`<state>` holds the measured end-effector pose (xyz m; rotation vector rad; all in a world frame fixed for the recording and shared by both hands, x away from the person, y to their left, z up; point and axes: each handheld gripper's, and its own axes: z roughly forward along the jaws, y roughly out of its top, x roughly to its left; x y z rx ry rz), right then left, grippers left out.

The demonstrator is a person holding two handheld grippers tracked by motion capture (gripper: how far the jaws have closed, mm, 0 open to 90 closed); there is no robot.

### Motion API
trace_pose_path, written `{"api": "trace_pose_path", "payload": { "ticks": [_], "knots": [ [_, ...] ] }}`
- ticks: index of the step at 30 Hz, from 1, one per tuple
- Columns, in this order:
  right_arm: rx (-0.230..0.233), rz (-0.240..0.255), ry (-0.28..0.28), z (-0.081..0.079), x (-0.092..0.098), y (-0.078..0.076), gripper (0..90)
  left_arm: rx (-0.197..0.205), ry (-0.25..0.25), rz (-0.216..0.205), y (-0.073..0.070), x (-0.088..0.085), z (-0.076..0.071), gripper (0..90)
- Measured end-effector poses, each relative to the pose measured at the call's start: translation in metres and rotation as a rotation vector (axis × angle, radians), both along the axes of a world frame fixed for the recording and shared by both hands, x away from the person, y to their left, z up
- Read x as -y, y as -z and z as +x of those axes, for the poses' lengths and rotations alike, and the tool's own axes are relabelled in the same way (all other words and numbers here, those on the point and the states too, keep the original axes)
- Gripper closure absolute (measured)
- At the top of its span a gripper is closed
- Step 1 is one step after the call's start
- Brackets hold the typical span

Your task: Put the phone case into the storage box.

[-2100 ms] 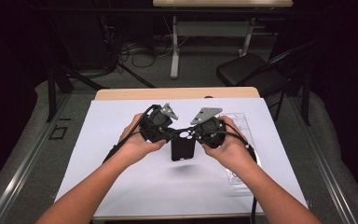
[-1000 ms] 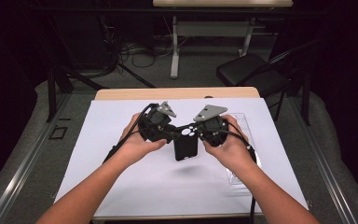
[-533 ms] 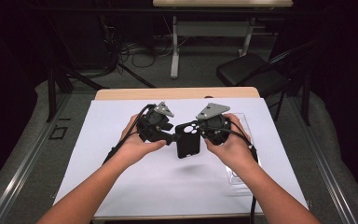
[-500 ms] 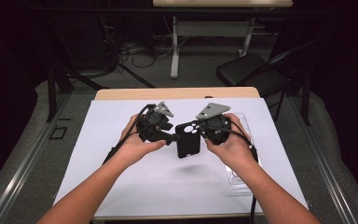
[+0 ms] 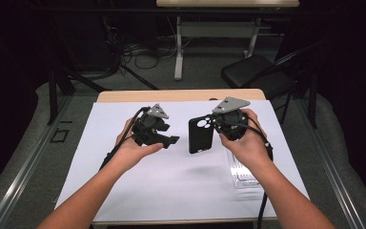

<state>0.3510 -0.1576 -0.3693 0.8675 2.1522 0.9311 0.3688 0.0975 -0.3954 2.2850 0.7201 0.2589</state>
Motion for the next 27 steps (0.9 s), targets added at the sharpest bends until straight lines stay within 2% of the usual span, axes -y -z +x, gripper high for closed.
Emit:
{"api": "trace_pose_path", "payload": {
  "ticks": [8, 14, 18, 21, 27],
  "knots": [
    [0.036, 0.031, 0.046, 0.009, 0.028, -0.014, 84.2, -0.014, -0.017, -0.021, 0.005, -0.013, 0.002, 42.6],
    [0.038, 0.053, 0.068, 0.015, 0.046, -0.023, 84.3, -0.029, -0.054, -0.033, 0.009, -0.023, 0.004, 33.6],
    [0.030, 0.072, 0.090, 0.019, 0.057, -0.028, 84.3, -0.024, -0.064, -0.029, 0.009, -0.026, 0.005, 28.8],
    [0.036, 0.067, 0.101, 0.022, 0.063, -0.030, 84.3, -0.018, -0.071, -0.030, 0.009, -0.028, 0.004, 24.7],
    [0.042, 0.068, 0.117, 0.029, 0.077, -0.033, 84.3, -0.003, -0.085, -0.035, 0.007, -0.036, 0.004, 22.1]
  ]
}}
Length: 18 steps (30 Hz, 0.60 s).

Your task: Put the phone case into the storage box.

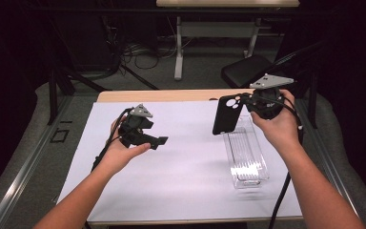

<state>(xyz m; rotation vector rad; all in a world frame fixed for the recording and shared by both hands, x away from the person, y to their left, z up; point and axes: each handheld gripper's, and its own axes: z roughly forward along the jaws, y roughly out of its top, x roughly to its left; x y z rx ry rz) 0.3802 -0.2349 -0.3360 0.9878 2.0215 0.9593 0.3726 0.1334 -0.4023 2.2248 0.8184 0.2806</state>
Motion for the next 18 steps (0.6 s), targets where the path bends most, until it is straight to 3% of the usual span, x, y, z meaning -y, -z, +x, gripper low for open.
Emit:
{"api": "trace_pose_path", "payload": {
  "ticks": [18],
  "knots": [
    [0.029, -0.009, 0.048, 0.012, 0.025, -0.003, 84.3, 0.004, -0.044, -0.020, 0.000, -0.014, 0.000, 18.9]
  ]
}}
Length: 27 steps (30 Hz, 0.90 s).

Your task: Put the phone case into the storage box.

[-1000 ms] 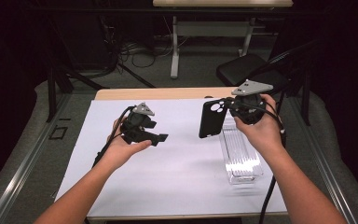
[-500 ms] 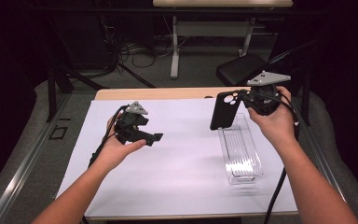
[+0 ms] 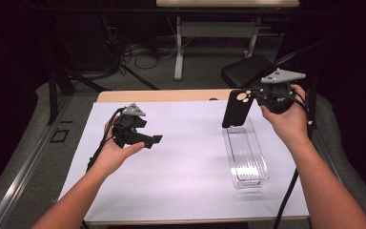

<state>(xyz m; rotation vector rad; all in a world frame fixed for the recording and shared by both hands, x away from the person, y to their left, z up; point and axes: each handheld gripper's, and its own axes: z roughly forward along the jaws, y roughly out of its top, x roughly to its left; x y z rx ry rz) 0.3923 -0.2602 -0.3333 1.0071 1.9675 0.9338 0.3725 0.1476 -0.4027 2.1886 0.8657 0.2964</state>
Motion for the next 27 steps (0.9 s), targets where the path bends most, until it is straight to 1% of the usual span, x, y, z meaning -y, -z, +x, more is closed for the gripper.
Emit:
{"api": "trace_pose_path", "payload": {
  "ticks": [5, 6, 9, 14, 16, 19, 22, 27],
  "knots": [
    [-0.002, 0.005, 0.011, 0.003, 0.006, 0.002, 84.3, -0.005, -0.002, 0.000, 0.000, -0.001, 0.000, 18.6],
    [-0.002, 0.003, 0.014, 0.004, 0.007, 0.002, 84.3, -0.003, -0.011, -0.001, 0.001, -0.001, 0.000, 18.7],
    [-0.001, -0.001, 0.022, 0.005, 0.010, 0.003, 84.3, -0.006, -0.014, -0.002, 0.002, -0.001, 0.001, 18.7],
    [0.007, -0.002, 0.027, 0.007, 0.015, 0.004, 84.3, -0.013, -0.018, -0.004, 0.003, -0.003, 0.001, 18.6],
    [0.011, -0.006, 0.026, 0.009, 0.017, 0.005, 84.3, -0.018, -0.008, -0.009, 0.004, -0.005, 0.002, 17.1],
    [0.013, -0.019, 0.028, 0.012, 0.018, 0.008, 84.2, -0.017, -0.009, -0.018, 0.005, -0.006, 0.001, 16.2],
    [0.014, -0.021, 0.025, 0.015, 0.020, 0.010, 84.2, -0.021, -0.019, -0.034, 0.005, -0.008, 0.000, 16.0],
    [0.023, -0.026, 0.030, 0.019, 0.025, 0.014, 84.2, -0.019, -0.025, -0.036, 0.009, -0.010, -0.001, 15.5]
  ]
}}
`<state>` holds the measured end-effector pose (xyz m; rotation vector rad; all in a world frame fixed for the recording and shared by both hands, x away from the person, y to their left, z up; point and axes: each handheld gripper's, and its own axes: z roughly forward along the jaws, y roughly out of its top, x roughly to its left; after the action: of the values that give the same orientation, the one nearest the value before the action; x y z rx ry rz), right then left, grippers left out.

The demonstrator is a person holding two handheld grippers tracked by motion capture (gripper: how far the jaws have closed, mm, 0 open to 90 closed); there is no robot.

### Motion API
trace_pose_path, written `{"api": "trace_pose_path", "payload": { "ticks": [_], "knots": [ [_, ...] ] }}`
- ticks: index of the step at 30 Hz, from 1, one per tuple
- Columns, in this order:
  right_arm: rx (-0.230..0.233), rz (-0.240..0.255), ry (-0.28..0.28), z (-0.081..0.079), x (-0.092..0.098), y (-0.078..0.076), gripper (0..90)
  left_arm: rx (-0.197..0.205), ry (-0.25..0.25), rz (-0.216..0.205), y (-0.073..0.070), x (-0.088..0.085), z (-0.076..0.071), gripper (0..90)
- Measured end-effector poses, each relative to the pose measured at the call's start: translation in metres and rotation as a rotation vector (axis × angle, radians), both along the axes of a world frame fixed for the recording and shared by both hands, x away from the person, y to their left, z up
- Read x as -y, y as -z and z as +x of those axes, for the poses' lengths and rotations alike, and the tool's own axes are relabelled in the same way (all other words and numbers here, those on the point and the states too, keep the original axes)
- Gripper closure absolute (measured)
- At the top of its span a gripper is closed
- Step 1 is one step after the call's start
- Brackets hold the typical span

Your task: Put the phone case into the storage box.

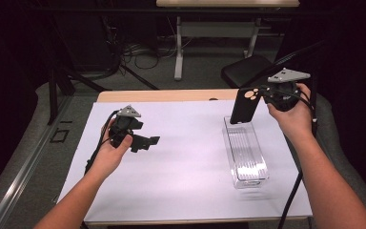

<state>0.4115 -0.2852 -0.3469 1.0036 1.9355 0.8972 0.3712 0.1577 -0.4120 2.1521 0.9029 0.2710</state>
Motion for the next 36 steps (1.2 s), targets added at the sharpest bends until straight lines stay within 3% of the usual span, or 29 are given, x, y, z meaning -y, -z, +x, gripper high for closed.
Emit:
{"api": "trace_pose_path", "payload": {
  "ticks": [5, 12, 20, 36],
  "knots": [
    [-0.009, 0.001, -0.001, 0.005, 0.002, 0.005, 84.2, 0.009, -0.007, 0.005, 0.003, 0.000, -0.002, 15.0],
    [-0.007, 0.013, 0.014, 0.014, 0.005, 0.019, 84.2, 0.015, 0.013, 0.012, 0.002, 0.002, -0.005, 7.4],
    [0.000, 0.015, 0.043, 0.018, 0.008, 0.033, 84.2, 0.019, 0.015, 0.036, 0.004, 0.003, -0.005, 6.9],
    [0.013, 0.025, 0.064, 0.028, 0.004, 0.063, 84.2, 0.013, 0.014, 0.043, 0.010, 0.002, -0.006, 4.4]
  ]
}}
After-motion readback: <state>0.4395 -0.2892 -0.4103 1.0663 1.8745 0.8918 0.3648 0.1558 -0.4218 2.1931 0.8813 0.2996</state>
